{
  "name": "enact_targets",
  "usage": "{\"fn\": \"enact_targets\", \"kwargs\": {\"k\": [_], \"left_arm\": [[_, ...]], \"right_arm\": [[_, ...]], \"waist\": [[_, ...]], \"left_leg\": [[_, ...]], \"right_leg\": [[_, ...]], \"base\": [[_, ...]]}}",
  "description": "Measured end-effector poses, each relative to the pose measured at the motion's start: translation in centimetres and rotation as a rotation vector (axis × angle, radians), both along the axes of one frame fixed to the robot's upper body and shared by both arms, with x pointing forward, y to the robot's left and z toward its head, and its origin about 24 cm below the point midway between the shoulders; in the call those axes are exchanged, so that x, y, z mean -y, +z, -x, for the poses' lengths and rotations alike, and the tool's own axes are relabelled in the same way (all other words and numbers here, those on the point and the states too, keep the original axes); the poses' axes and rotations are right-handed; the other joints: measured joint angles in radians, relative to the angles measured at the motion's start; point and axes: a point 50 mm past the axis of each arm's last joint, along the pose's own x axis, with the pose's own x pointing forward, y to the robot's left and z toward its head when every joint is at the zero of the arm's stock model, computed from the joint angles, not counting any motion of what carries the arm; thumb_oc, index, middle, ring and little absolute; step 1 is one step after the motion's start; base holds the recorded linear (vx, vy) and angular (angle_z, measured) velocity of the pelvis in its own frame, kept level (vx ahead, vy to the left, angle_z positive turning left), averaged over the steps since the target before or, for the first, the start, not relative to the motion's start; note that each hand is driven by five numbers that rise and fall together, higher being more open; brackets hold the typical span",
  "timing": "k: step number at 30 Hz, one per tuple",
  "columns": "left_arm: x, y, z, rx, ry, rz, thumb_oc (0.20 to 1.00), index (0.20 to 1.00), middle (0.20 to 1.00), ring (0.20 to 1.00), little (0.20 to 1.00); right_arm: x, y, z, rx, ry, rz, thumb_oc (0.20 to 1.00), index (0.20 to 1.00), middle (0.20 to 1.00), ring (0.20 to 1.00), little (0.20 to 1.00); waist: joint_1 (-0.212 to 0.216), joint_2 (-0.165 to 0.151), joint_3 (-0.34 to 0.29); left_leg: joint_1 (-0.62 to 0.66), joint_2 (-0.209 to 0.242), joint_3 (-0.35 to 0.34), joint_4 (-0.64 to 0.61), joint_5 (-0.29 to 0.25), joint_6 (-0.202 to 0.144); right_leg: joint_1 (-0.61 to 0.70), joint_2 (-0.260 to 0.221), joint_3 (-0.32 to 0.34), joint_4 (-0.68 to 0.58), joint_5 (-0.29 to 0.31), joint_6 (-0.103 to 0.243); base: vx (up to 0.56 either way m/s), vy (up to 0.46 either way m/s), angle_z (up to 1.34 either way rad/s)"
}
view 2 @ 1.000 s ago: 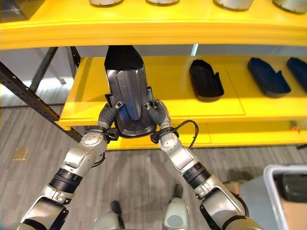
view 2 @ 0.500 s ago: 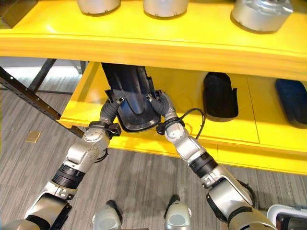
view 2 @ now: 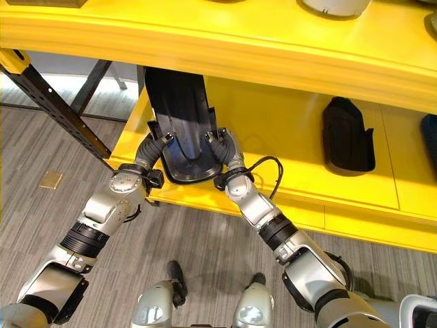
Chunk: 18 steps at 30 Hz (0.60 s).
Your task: Move parts from the plastic box to the shelf.
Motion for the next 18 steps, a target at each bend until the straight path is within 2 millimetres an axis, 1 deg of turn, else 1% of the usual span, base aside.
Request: {"fn": "enact_targets", "kwargs": {"k": [1, 2, 3, 4, 5, 6, 7, 8, 9, 12, 14, 15, 18], "left_arm": [[-0.1, 0.3, -0.1, 0.012, 0.005, -0.002, 0.200, 0.200, 0.200, 0.200, 0.200], [-0.2, 0.3, -0.1, 0.012, 0.009, -0.003, 0.200, 0.200, 0.200, 0.200, 0.200], [-0.2, 0.5, -0.1, 0.020, 0.014, -0.002, 0.200, 0.200, 0.200, 0.200, 0.200], [0.0, 0.8, -0.2, 0.029, 0.011, -0.001, 0.200, 0.200, 0.200, 0.200, 0.200], [-0.1, 1.2, -0.4, 0.042, 0.021, -0.004, 0.200, 0.200, 0.200, 0.200, 0.200], [-0.1, 1.5, -0.6, 0.049, 0.027, -0.003, 0.200, 0.200, 0.200, 0.200, 0.200], [0.0, 1.6, -0.8, 0.052, 0.030, 0.000, 0.200, 0.200, 0.200, 0.200, 0.200], [0.2, 1.9, -1.0, 0.056, 0.031, 0.001, 0.200, 0.200, 0.200, 0.200, 0.200], [0.6, 2.6, -1.2, 0.076, 0.019, -0.007, 0.200, 0.200, 0.200, 0.200, 0.200], [0.9, 3.7, -1.9, 0.099, 0.021, -0.007, 0.200, 0.200, 0.200, 0.200, 0.200], [1.4, 5.3, -2.6, 0.131, 0.017, -0.009, 0.200, 0.200, 0.200, 0.200, 0.200], [1.5, 6.1, -2.8, 0.150, 0.019, -0.007, 0.200, 0.200, 0.200, 0.200, 0.200], [1.3, 8.0, -3.2, 0.204, 0.030, -0.001, 0.200, 0.200, 0.200, 0.200, 0.200]], "right_arm": [[0.0, 0.2, 0.0, 0.008, 0.001, -0.001, 0.200, 0.200, 0.200, 0.200, 0.200], [-0.1, 0.4, -0.1, 0.010, 0.002, 0.003, 0.200, 0.200, 0.200, 0.200, 0.200], [-0.1, 0.7, -0.2, 0.017, 0.004, 0.007, 0.200, 0.200, 0.200, 0.200, 0.200], [-0.2, 1.1, -0.5, 0.024, 0.003, 0.014, 0.200, 0.200, 0.200, 0.200, 0.200], [-0.3, 1.5, -0.7, 0.036, 0.002, 0.018, 0.200, 0.200, 0.200, 0.200, 0.200], [-0.1, 1.9, -0.8, 0.046, -0.002, 0.024, 0.200, 0.200, 0.200, 0.200, 0.200], [0.0, 2.0, -1.0, 0.048, -0.007, 0.029, 0.200, 0.200, 0.200, 0.200, 0.200], [0.3, 2.2, -1.2, 0.053, -0.013, 0.032, 0.200, 0.200, 0.200, 0.200, 0.200], [0.8, 2.7, -1.4, 0.079, -0.017, 0.041, 0.200, 0.200, 0.200, 0.200, 0.200], [1.1, 3.9, -1.9, 0.109, -0.021, 0.050, 0.200, 0.200, 0.200, 0.200, 0.200], [1.7, 5.7, -2.6, 0.151, -0.036, 0.070, 0.200, 0.200, 0.200, 0.200, 0.200], [1.7, 6.6, -2.8, 0.173, -0.041, 0.074, 0.200, 0.200, 0.200, 0.200, 0.200], [1.5, 8.7, -3.3, 0.227, -0.042, 0.077, 0.200, 0.200, 0.200, 0.200, 0.200]], "waist": [[0.008, -0.014, 0.011], [0.025, -0.015, 0.014], [0.020, 0.006, 0.025], [0.015, 0.015, 0.039], [0.011, 0.020, 0.057], [0.000, 0.027, 0.062], [-0.008, 0.029, 0.063], [-0.021, 0.032, 0.067], [-0.042, 0.042, 0.084], [-0.058, 0.057, 0.093], [-0.064, 0.076, 0.109], [-0.064, 0.081, 0.119], [-0.057, 0.080, 0.121]], "left_leg": [[0.000, -0.009, 0.013, 0.008, -0.005, -0.008], [-0.006, -0.003, 0.025, 0.018, -0.020, -0.026], [-0.017, 0.020, 0.026, 0.033, -0.023, -0.033], [-0.022, 0.039, 0.028, 0.047, -0.018, -0.035], [-0.024, 0.055, 0.036, 0.057, -0.016, -0.040], [-0.040, 0.076, 0.037, 0.069, -0.015, -0.046], [-0.048, 0.087, 0.038, 0.069, -0.011, -0.052], [-0.052, 0.101, 0.042, 0.068, -0.007, -0.057], [-0.050, 0.115, 0.040, 0.068, -0.006, -0.059], [-0.049, 0.122, 0.036, 0.063, -0.003, -0.063], [-0.050, 0.121, 0.036, 0.059, 0.000, -0.067], [-0.050, 0.119, 0.036, 0.060, 0.000, -0.068], [-0.075, 0.111, 0.037, 0.068, 0.002, -0.070]], "right_leg": [[-0.004, 0.004, -0.038, -0.029, 0.009, -0.020], [0.001, 0.010, -0.075, -0.063, -0.013, -0.038], [0.011, 0.036, -0.077, -0.091, -0.009, -0.041], [0.003, 0.058, -0.069, -0.098, -0.002, -0.045], [-0.005, 0.078, -0.052, -0.095, -0.005, -0.053], [-0.021, 0.095, -0.049, -0.093, -0.003, -0.066], [-0.035, 0.107, -0.047, -0.088, -0.007, -0.075], [-0.048, 0.119, -0.043, -0.082, -0.012, -0.085], [-0.053, 0.128, -0.044, -0.068, -0.023, -0.100], [-0.076, 0.140, -0.030, -0.042, -0.035, -0.112], [-0.090, 0.138, -0.030, -0.024, -0.042, -0.117], [-0.096, 0.135, -0.028, -0.012, -0.046, -0.115], [-0.145, 0.120, -0.016, 0.037, -0.065, -0.118]], "base": [[-0.01, -0.122, -0.26], [-0.05, -0.142, -0.36], [-0.06, -0.096, -0.45], [-0.06, -0.097, -0.40], [-0.04, -0.072, -0.39], [-0.01, -0.087, -0.33], [0.01, -0.071, -0.26], [0.04, -0.091, -0.24], [0.03, -0.065, -0.24], [-0.01, -0.039, -0.21], [-0.02, -0.005, -0.05], [0.00, 0.000, 0.00], [-0.05, -0.053, 0.00]]}}
